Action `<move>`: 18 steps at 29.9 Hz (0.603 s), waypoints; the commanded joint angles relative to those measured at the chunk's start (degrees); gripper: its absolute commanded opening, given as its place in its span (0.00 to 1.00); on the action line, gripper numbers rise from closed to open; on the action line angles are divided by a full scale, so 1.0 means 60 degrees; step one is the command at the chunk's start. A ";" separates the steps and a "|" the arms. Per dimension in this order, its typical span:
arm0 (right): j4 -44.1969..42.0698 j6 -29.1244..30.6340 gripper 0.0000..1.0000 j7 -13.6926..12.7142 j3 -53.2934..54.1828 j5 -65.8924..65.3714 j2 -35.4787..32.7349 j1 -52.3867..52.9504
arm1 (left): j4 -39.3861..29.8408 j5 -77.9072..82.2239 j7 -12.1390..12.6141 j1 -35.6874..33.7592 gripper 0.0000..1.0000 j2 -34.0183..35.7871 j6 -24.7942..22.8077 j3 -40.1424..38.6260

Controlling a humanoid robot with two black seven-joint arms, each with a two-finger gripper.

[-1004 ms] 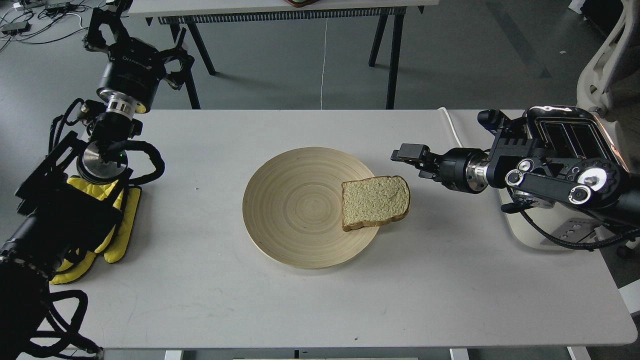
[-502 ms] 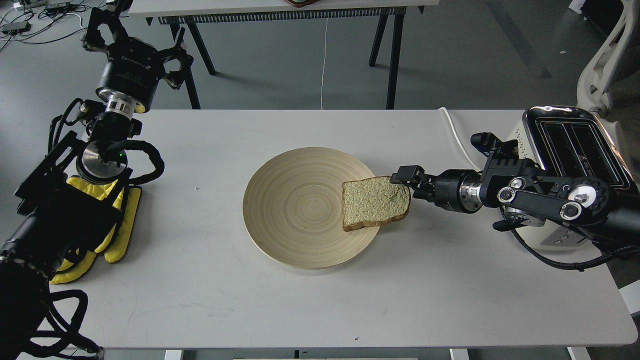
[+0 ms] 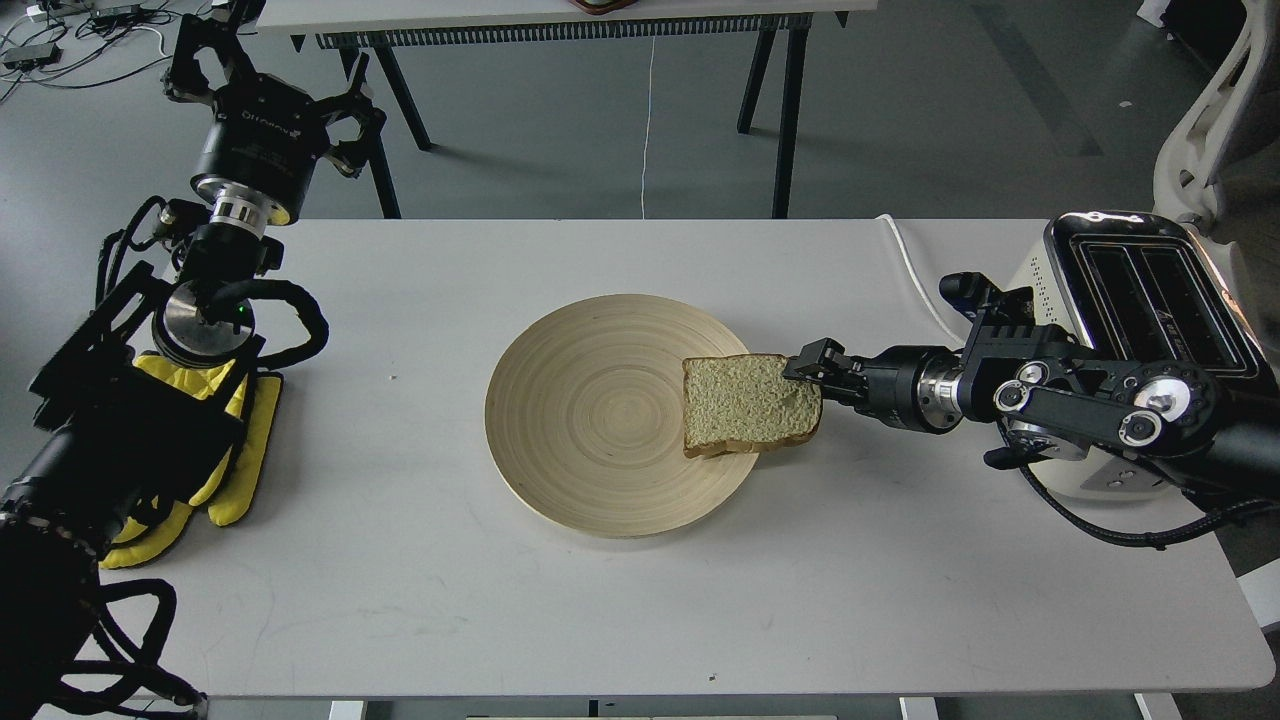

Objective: Put bread in toaster with right arm
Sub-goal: 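Extend the right gripper to the bread's edge nearest the toaster, then close the right gripper on the bread and lift it off the plate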

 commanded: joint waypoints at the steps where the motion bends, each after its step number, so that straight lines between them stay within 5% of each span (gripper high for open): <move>1: 0.0002 0.0000 0.09 0.0002 0.0005 -0.0003 -0.0006 -0.0012 | -0.0002 0.0001 0.0000 0.0000 1.00 -0.0001 0.0000 -0.0008; 4: 0.0002 0.0000 0.00 0.0002 0.0019 -0.0003 -0.0035 -0.0012 | 0.0012 -0.0014 0.0000 0.0000 1.00 0.0014 0.0000 -0.0008; 18: 0.1115 0.0044 0.00 0.0002 0.0766 0.0026 -0.1513 0.0134 | 0.0012 0.0001 0.0000 0.0000 1.00 -0.0001 0.0014 -0.0023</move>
